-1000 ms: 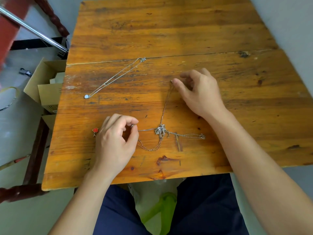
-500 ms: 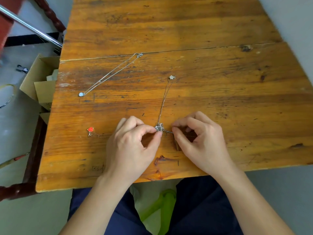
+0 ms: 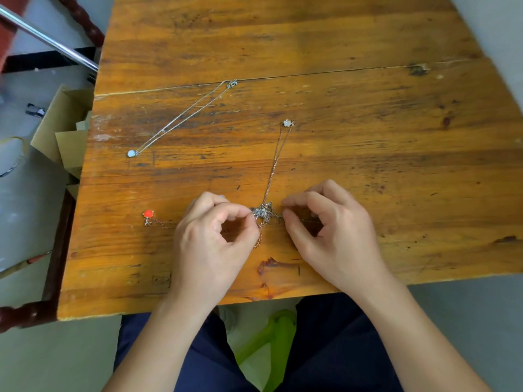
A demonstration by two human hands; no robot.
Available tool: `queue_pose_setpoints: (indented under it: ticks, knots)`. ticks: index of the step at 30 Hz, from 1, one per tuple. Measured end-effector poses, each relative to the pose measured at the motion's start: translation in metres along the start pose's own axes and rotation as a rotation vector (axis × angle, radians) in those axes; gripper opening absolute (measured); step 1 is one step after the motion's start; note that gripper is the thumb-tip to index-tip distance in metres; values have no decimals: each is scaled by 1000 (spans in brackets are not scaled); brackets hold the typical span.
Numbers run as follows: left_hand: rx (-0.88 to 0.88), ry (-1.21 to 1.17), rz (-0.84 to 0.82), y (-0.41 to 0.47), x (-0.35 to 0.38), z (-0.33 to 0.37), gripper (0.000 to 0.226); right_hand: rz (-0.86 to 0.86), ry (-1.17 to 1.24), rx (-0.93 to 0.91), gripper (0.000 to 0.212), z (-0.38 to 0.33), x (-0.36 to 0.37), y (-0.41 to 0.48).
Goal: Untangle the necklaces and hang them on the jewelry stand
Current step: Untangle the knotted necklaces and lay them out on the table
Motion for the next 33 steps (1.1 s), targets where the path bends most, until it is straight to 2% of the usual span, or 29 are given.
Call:
queue_pose_setpoints:
  ticks: [4, 8, 16, 28, 33]
  knots:
    - [21, 26, -41, 0, -1, -3, 2, -51, -30, -67, 22, -12, 7, 5]
    - [17, 36, -68, 1, -2, -2, 4, -53, -70, -133, 14, -13, 14, 9]
    - [-48, -2, -70, 6, -4, -4, 5, 0, -26, -75, 6, -5, 9, 2]
    - [-123, -25, -40, 5, -10, -5, 8, -3, -4, -49, 9, -2, 2, -6]
    - [-94, 163, -75, 2, -19, -10, 7, -27, 10, -56, 13, -2, 3, -8]
Point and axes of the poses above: each hand's wrist, its own y-axis towards the middle knuckle, its own x-axis out of the palm, z = x × y, the point moved 4 cm from there along y, towards the middle knuckle, and after that the axes turned 13 degrees about -x, right-handed, at the moved point
